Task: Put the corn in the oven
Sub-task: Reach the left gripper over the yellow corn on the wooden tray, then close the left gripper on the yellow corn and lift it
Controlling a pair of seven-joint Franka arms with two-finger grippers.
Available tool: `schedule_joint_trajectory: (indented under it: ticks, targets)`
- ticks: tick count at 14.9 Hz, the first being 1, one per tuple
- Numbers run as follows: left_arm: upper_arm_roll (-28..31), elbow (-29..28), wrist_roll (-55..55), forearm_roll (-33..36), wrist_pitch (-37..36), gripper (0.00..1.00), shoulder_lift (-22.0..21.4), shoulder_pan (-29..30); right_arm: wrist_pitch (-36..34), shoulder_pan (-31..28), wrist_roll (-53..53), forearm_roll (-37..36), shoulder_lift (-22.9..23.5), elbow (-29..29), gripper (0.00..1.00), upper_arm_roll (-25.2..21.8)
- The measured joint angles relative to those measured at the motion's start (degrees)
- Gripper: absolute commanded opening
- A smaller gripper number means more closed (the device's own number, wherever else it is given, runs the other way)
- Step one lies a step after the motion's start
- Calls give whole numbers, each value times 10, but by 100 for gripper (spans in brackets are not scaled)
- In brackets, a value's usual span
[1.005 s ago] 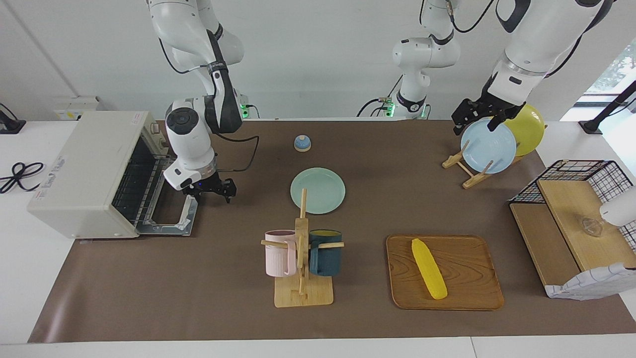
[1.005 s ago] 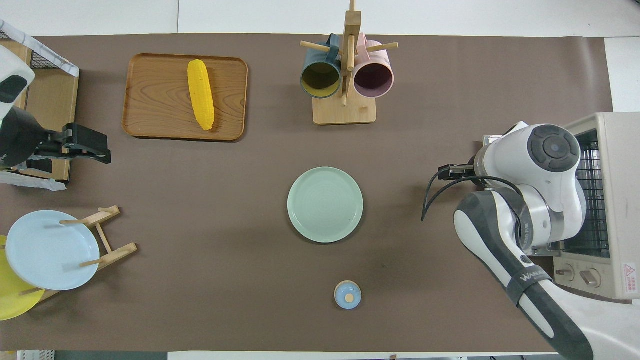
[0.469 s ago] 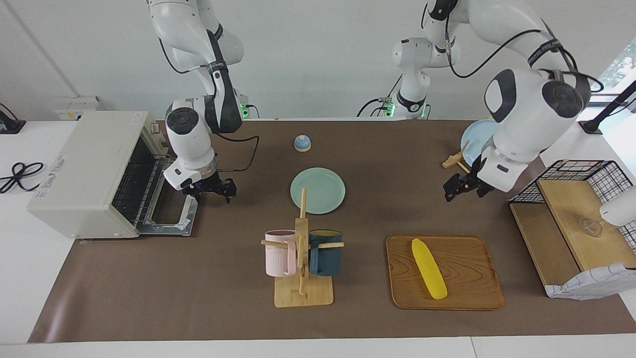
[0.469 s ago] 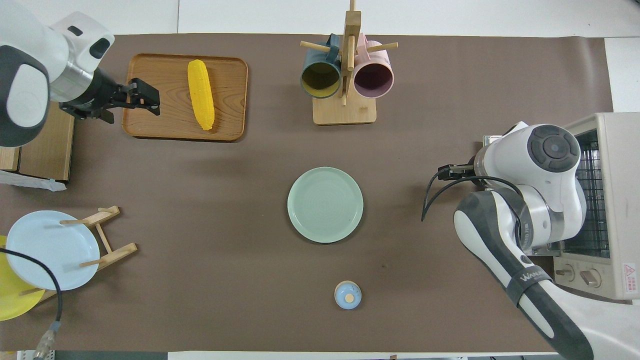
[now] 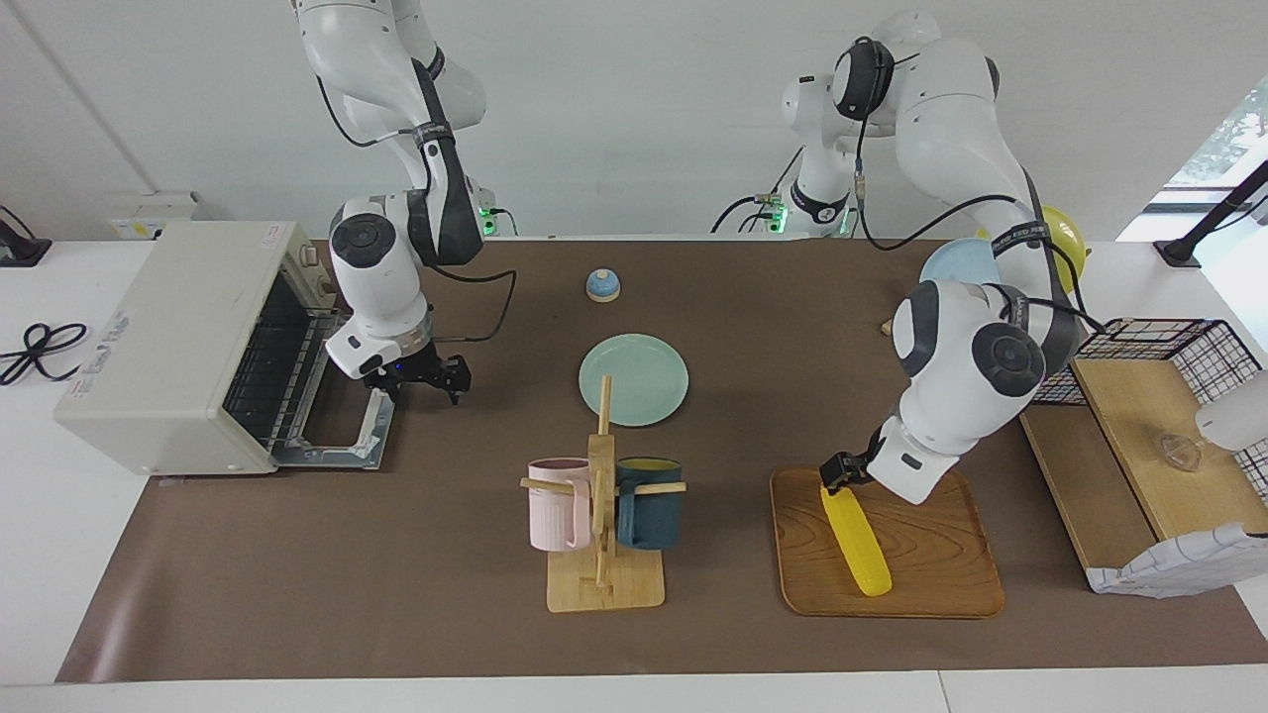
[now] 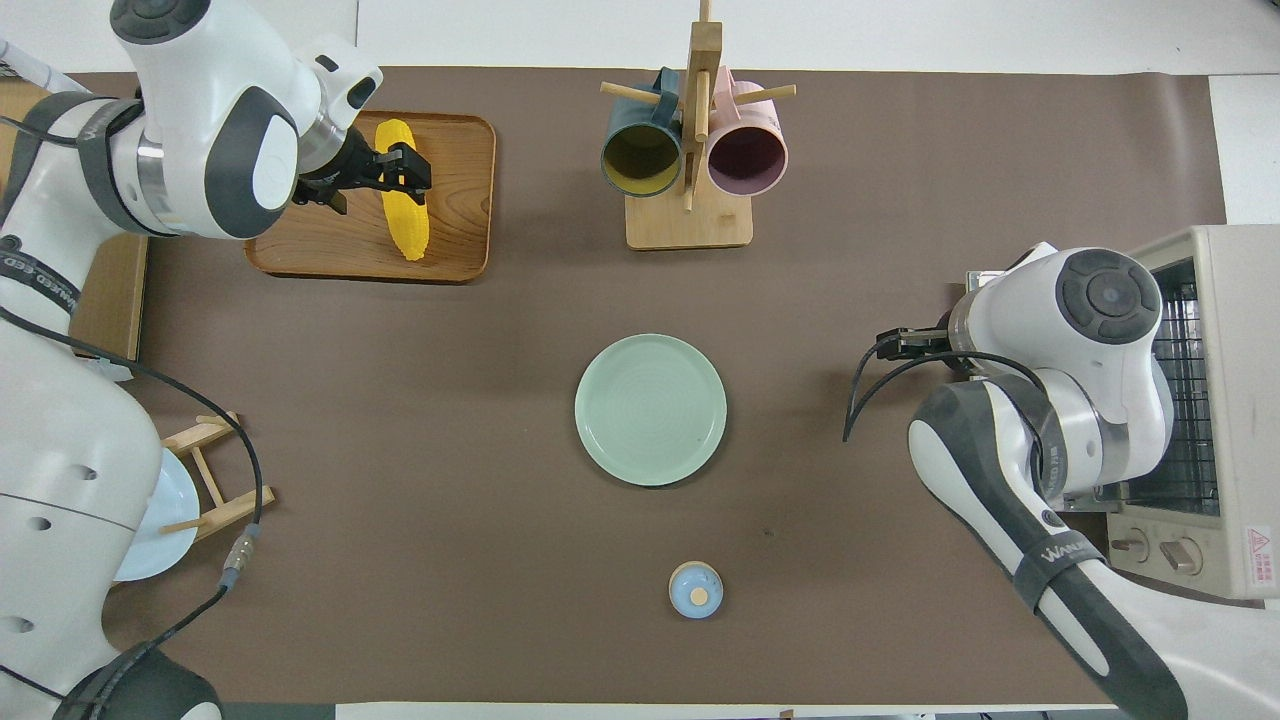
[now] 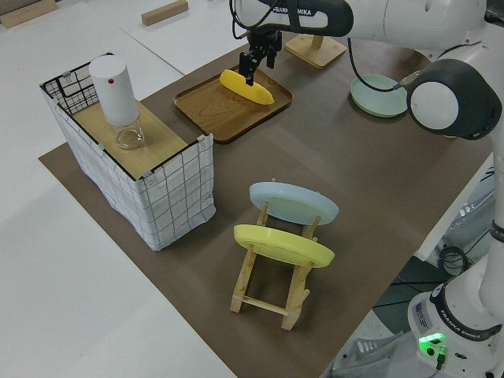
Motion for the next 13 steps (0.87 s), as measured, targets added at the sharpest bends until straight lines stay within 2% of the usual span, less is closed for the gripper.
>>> schedule_joint_trajectory:
  ticks: [7,13]
  targets:
    - [10,10,0,37,61,100,37,-16,-4,0,0,0,-1,3,100,-1]
    - [16,8,0,38,104,100,47,-15,-8,0,0,0,-5,4,100,-1]
